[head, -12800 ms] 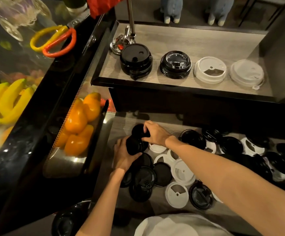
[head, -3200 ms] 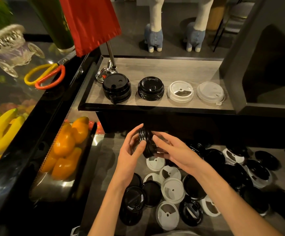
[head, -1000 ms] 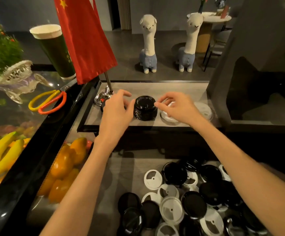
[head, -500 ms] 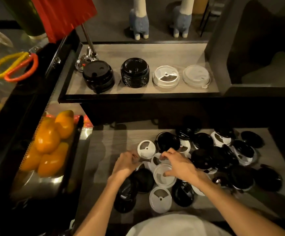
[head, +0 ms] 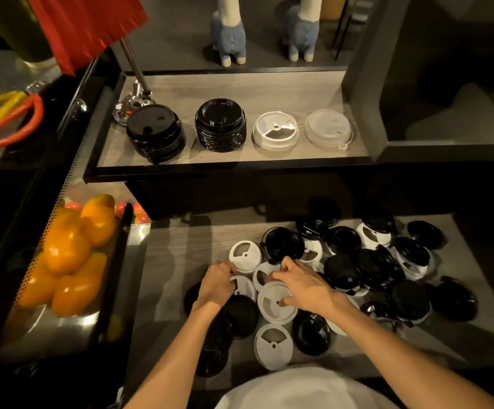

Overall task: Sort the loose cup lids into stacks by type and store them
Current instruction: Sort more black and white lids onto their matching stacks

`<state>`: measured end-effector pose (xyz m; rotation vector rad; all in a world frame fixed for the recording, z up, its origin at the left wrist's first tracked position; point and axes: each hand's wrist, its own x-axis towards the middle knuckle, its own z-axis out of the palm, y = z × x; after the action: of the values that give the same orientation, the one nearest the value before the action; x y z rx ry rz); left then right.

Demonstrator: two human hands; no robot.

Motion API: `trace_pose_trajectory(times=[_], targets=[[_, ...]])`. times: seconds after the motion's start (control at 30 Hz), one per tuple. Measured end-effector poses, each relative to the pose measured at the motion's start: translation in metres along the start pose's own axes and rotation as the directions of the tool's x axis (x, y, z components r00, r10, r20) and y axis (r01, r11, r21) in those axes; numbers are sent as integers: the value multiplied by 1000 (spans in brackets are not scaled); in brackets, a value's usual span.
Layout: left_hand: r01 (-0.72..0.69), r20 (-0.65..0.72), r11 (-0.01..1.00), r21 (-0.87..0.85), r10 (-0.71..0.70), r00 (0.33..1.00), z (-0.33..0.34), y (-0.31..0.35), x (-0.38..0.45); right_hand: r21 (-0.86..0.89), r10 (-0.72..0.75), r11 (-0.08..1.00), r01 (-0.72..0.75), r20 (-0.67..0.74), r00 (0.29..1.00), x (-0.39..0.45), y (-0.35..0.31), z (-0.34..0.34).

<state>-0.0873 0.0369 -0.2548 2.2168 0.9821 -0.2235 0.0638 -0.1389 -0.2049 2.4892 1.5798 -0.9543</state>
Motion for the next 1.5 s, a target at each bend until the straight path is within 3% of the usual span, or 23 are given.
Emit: trace_pose_trajectory(times=[0.17,0.3,0.4,0.53,0.67,0.77,0.87,0.93,1.03,1.37,1.5], targets=[[54,-76,992,-114,-63,995,-19,-6,2,14,13,1000,-13,13,1000,7,-3,-7],[118,-92,904,-410,-170,981,-38,-9,-1,15,10,1000,-11,41,999,11,0,-11],[172,-5,742,-648,-229,973,-49,-4,-11,121,16,993,-19,23,1000,12,1,-16],[147,75,458,-877,-170,982,-55,7,-30,440,30,898,13,-90,995,6,8,-32],[193,170,142,-971,-156,973,-48,13,-36,623,10,772,126,-211,978,-6,10,-52],[221,217,32,-975,-96,971,-46,30,-42,705,30,690,161,-250,968,-13,4,-69],[220,219,39,-975,-41,975,-47,47,-48,745,9,636,200,-267,964,-17,-4,-80],[199,199,37,-979,5,980,-47,53,-51,720,-11,656,225,-290,957,-15,-9,-83],[197,197,-46,-979,8,980,-48,59,-55,668,-18,707,233,-312,950,-11,-13,-83],[252,252,-142,-957,16,968,-52,68,-60,576,1,760,300,-464,886,-11,-30,-93],[259,254,-225,-939,50,966,-53,76,-65,536,1,785,311,-503,864,-12,-36,-96]])
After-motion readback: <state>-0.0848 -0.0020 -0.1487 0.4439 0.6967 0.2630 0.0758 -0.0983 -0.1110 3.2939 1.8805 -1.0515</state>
